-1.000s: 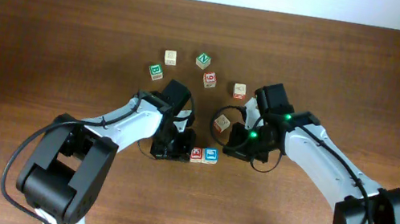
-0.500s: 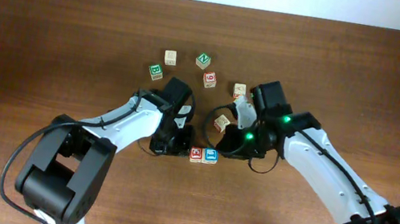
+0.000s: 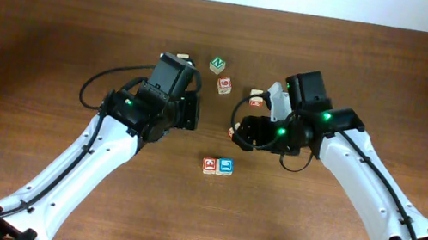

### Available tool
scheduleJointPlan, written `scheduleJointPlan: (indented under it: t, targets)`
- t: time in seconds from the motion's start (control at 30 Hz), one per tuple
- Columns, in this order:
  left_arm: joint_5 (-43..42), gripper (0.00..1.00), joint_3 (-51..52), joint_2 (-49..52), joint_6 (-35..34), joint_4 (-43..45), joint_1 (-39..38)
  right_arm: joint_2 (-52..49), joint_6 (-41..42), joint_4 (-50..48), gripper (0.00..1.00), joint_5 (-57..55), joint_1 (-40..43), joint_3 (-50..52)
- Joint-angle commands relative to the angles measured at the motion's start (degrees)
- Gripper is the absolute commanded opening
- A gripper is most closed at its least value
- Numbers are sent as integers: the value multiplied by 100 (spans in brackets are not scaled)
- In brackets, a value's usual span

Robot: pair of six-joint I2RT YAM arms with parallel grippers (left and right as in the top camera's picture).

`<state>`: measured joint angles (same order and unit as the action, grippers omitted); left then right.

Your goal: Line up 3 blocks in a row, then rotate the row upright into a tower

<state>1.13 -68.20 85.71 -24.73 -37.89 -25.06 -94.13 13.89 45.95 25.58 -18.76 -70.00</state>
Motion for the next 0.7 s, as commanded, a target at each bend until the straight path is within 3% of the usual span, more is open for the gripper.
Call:
scheduleJointPlan:
  t: [0.0, 0.13, 0.23, 0.43, 0.67]
  targets:
    - [476, 1, -74, -94, -9, 15, 20, 109, -37, 35, 98, -103, 94, -105]
    - [474, 37, -74, -92, -9, 11, 20, 109, -37, 33, 98, -103, 87, -105]
    - [474, 43, -72, -92, -9, 0, 20, 109, -37, 33, 98, -103, 87, -105]
    - [472, 9, -72, -92, -9, -26, 20, 109, -37, 33, 98, -103, 87, -105]
    - [474, 5, -35, -83, -11, 107, 17, 109, -37, 33, 98, -103, 87, -105]
